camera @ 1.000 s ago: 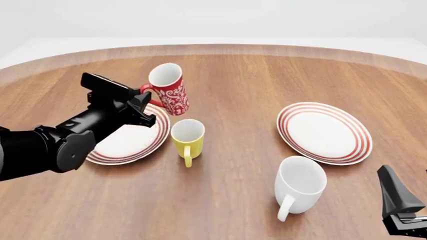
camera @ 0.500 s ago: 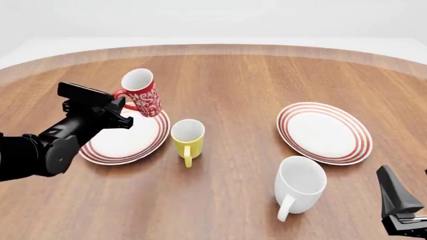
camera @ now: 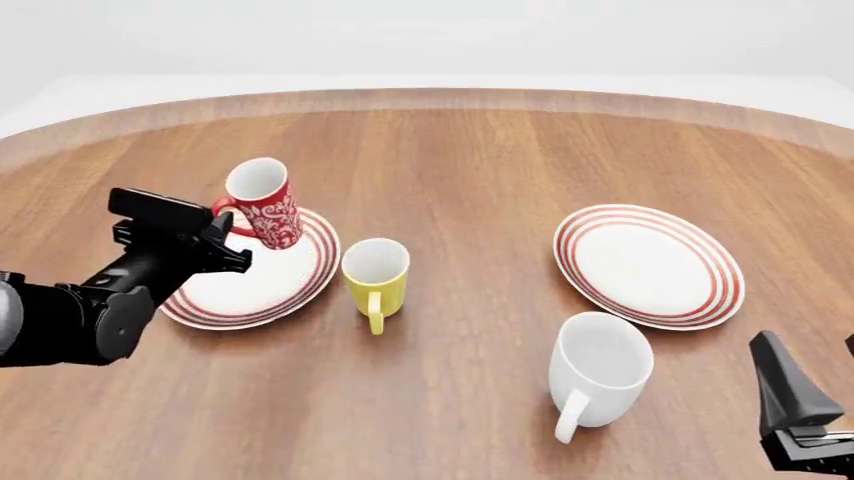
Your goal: Put the red mug on the left plate.
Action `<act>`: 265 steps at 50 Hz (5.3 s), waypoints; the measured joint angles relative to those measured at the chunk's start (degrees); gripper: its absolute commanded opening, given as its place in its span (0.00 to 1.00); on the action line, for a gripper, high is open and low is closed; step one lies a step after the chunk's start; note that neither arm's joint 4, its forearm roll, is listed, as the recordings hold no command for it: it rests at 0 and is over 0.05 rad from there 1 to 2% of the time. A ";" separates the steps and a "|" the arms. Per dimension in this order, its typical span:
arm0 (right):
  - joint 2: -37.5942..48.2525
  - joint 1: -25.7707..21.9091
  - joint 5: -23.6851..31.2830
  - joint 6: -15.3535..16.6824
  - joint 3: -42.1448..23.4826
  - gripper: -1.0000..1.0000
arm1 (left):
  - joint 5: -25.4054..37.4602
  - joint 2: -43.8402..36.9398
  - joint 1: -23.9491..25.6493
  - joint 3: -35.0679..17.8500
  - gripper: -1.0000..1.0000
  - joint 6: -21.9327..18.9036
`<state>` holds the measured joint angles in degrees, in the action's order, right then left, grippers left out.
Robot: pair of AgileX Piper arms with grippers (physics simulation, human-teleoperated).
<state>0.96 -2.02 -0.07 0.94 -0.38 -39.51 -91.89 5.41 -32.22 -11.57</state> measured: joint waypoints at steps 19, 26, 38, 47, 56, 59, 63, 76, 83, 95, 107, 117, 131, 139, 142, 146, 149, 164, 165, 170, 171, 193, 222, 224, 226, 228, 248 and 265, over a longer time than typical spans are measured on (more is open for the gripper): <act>0.38 -0.57 -0.46 -0.02 0.07 1.00 | -4.18 -4.93 -2.84 0.55 0.00 -0.92; 0.19 -0.63 -0.31 0.01 0.09 1.00 | -4.97 -5.84 -3.34 0.77 0.00 -1.10; 0.07 -0.68 -0.22 0.07 0.11 1.00 | -5.81 -6.85 -3.85 1.05 0.00 -1.23; 0.18 -0.68 -0.27 0.07 0.05 1.00 | -5.93 -7.27 -4.05 0.92 0.00 -1.28; 0.16 -0.67 -0.25 0.06 0.05 1.00 | -5.96 -8.04 -4.31 0.57 0.00 -1.30; 0.13 -0.66 -0.20 0.05 0.03 1.00 | -5.93 -8.24 -4.38 0.45 0.00 -1.33; 0.10 -0.64 -0.16 0.04 0.04 1.00 | -5.92 -8.52 -4.52 0.31 0.00 -1.41; 0.10 -0.61 0.26 0.03 -0.38 1.00 | -6.17 -9.69 -4.82 -0.07 0.00 -1.55; 0.10 -0.61 0.35 0.03 -0.48 1.00 | -6.73 -10.71 -4.95 -0.17 0.00 -1.56; 0.12 -0.57 -0.05 0.07 -0.11 1.00 | -7.24 -12.04 -5.12 -0.48 0.00 -1.54; -0.08 -0.57 0.08 0.08 -0.08 1.00 | -7.36 -12.70 -5.29 -0.64 0.00 -1.50; 0.00 -0.58 -0.05 0.08 -0.03 1.00 | -7.32 -13.01 -5.47 -0.73 0.00 -1.61; 0.25 -0.56 -0.40 0.04 0.06 1.00 | -7.01 -13.26 -5.52 -0.94 1.00 -1.55; 0.11 -0.56 -0.24 0.05 0.05 1.00 | -7.12 -12.84 -5.76 -1.46 1.00 -1.77; 0.06 -0.56 -0.17 0.05 0.02 1.00 | -7.06 -12.85 -5.79 -1.51 1.00 -1.76; 0.02 -0.56 -0.10 0.05 -0.01 1.00 | -6.97 -12.86 -5.84 -1.57 1.00 -1.73; 0.00 -0.55 -0.07 0.06 -0.02 1.00 | -6.89 -12.86 -5.90 -1.59 1.00 -1.69; -0.06 -0.55 0.01 0.07 -0.05 1.00 | -6.29 -12.22 -5.99 -1.07 1.00 -1.71; -0.06 -0.56 0.02 0.07 -0.06 1.00 | -6.25 -12.13 -6.00 -0.97 1.00 -1.72; -0.07 -0.56 0.03 0.07 -0.06 1.00 | -6.08 -11.74 -6.21 -0.51 1.00 -1.81; -0.08 -0.56 0.07 0.09 -0.10 1.00 | -6.05 -11.68 -6.28 -0.43 1.00 -1.85; 1.07 -0.55 -1.29 0.25 0.07 1.00 | -5.70 -10.57 -8.03 1.00 1.00 -2.91; 0.24 -0.70 -0.49 0.41 0.10 1.00 | -6.49 -8.15 -4.95 3.50 1.00 -2.05; 0.15 -0.71 -0.40 0.42 0.09 1.00 | -6.60 -8.00 -4.63 3.66 1.00 -2.01; 0.08 -0.71 -0.31 0.43 0.08 1.00 | -6.71 -7.84 -4.34 3.83 1.00 -1.95; 0.01 -0.72 -0.23 0.44 0.06 1.00 | -6.79 -7.68 -4.08 3.97 1.00 -1.89; -0.22 -0.74 0.06 0.46 0.01 1.00 | -7.49 -5.60 -1.39 5.67 1.00 -1.07; -0.25 -0.74 0.10 0.47 0.00 1.00 | -8.44 -1.71 0.76 7.96 1.00 0.87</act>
<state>0.71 -2.76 0.02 1.41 -0.38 -47.95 -93.60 6.17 -24.26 -10.70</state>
